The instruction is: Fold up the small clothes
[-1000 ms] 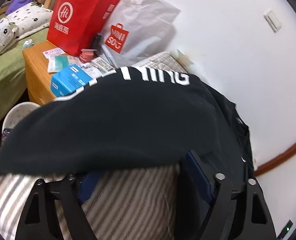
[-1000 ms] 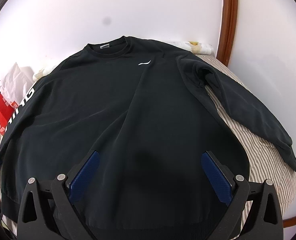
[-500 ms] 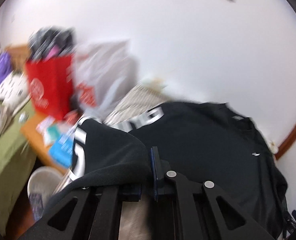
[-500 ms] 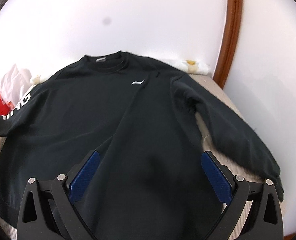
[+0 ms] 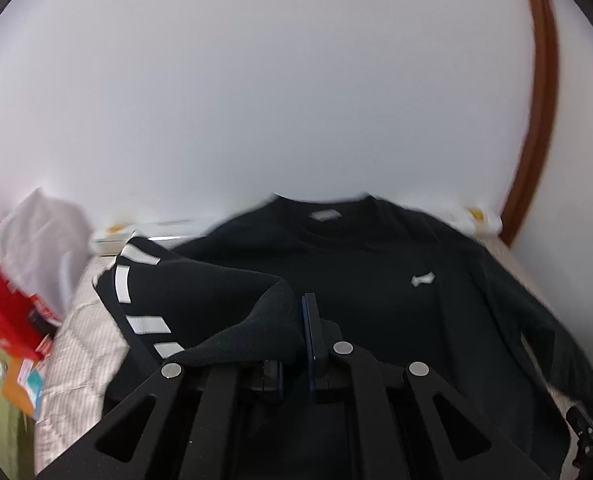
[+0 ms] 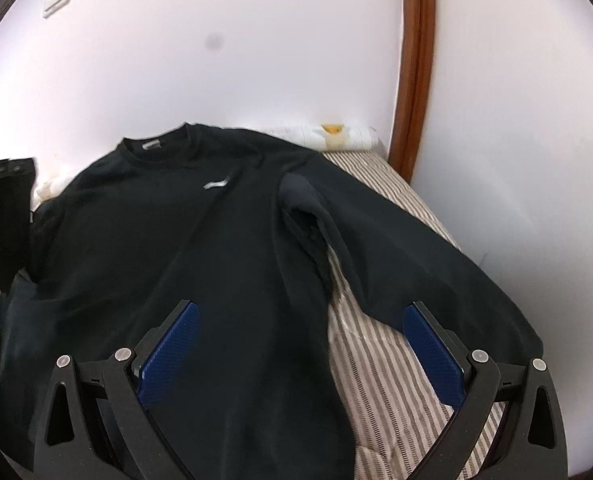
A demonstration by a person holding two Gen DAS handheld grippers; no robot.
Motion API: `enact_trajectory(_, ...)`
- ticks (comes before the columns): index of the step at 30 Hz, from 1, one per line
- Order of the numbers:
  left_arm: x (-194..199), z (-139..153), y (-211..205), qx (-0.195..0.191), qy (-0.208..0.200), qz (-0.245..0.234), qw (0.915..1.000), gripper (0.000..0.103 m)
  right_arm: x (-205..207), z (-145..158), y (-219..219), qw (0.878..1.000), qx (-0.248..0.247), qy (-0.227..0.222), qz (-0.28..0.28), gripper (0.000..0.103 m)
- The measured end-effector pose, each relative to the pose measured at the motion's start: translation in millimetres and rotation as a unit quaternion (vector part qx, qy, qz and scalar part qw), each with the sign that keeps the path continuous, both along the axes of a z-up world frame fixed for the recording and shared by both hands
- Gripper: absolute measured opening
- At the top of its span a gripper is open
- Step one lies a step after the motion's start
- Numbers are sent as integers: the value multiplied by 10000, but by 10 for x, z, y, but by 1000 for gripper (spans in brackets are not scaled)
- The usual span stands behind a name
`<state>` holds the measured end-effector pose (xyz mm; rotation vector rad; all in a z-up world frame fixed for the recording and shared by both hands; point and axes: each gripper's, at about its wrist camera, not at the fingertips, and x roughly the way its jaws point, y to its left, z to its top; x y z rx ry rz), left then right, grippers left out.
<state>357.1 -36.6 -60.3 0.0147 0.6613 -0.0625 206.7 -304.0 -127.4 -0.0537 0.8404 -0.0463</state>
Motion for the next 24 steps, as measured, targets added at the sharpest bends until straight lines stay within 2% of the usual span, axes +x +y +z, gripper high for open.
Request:
enact_trajectory(4,204,-248,-417,22,381,-279,9989,8,29,-155,-85,9998,15,169,-45,100)
enact_trajectory(7,266,-414,-578,73,666,-415,9969,8,15,-196,-143,9998,29,200,-86,100)
enact_trajectory(10,243,-515,-634,1,913,-648,9937,32,-10,-195,-155,9997,53,208,-108,100)
enact_trajectory(12,145,-492,-633,-34,885,-696,9936,52,4,-187,-104,9997,4,230,-86,100)
enact_trajectory(17,-155,-304,-487,28,779,-622,9950,56,-28,-60,201,9995,-246,97,186,100)
enact_trajectory(21,-404,-92,-187,-52,616,-436,9971,61,-80,61,512,9987,-310,16,404,100)
enact_trajectory(24,-561,43,114,-263,510,-305,9979,64,-87,130,787,9975,-303,-8,636,98)
